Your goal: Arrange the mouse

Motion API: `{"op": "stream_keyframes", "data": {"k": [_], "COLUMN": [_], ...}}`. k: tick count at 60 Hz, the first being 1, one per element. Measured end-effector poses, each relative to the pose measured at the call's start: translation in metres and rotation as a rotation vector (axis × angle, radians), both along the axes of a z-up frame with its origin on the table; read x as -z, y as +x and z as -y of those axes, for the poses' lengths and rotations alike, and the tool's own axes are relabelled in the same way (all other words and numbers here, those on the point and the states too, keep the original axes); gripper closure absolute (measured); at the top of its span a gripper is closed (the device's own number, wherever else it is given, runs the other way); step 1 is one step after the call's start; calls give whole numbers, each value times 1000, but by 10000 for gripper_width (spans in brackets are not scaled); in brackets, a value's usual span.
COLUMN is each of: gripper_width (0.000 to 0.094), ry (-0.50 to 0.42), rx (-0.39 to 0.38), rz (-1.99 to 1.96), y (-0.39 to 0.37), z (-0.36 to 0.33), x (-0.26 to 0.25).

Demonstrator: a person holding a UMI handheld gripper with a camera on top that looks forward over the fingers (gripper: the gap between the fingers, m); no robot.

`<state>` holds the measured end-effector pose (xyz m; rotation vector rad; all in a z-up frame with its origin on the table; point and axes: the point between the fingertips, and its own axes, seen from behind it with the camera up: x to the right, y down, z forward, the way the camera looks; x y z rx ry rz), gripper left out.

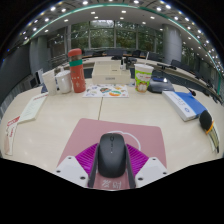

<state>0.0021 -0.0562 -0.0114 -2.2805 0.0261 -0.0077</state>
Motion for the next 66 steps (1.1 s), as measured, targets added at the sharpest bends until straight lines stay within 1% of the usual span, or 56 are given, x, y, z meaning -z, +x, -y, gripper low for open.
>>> {"op": "stream_keyframes", "data": {"k": [2, 3, 5, 8, 12, 17, 25, 36, 50, 66], "gripper_width": [424, 380, 269, 59, 91, 73, 81, 79, 82, 82], "ry": [-14, -19, -22, -19, -13, 17, 74, 126, 149, 164], "rx": [11, 18, 25, 25, 28, 39, 40, 42, 27, 40], "rz": [1, 2, 2, -4, 3, 39, 62, 64, 56, 43], "y": [2, 3, 3, -1, -6, -10, -27, -47, -68, -67], "z": [4, 6, 10, 18, 33, 55, 106, 189, 279, 320], "x": [1, 0, -4, -16, -37, -71, -125, -178, -208, -221]}}
